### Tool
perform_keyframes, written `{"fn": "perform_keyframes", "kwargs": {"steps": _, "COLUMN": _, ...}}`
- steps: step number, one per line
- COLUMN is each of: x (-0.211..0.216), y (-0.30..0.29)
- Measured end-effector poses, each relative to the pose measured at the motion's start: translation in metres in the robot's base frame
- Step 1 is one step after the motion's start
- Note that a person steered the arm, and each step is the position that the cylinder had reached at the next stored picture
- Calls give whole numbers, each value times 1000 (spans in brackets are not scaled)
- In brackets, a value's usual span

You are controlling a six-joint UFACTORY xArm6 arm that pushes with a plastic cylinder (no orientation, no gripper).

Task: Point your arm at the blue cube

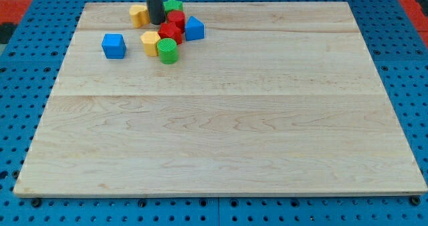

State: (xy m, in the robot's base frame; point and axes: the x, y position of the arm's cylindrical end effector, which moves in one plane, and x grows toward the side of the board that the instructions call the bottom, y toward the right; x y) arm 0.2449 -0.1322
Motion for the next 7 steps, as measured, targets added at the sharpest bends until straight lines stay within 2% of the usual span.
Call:
{"fn": "perform_keyframes", "kwargs": {"steps": 2, "x": -47, "y": -38}}
{"fn": "perform_keyframes", "kwargs": {"steps": 5, "x": -36, "y": 102}}
{"fn": "perform_keyframes", "kwargs": {"steps": 7, "x": -22, "y": 142}}
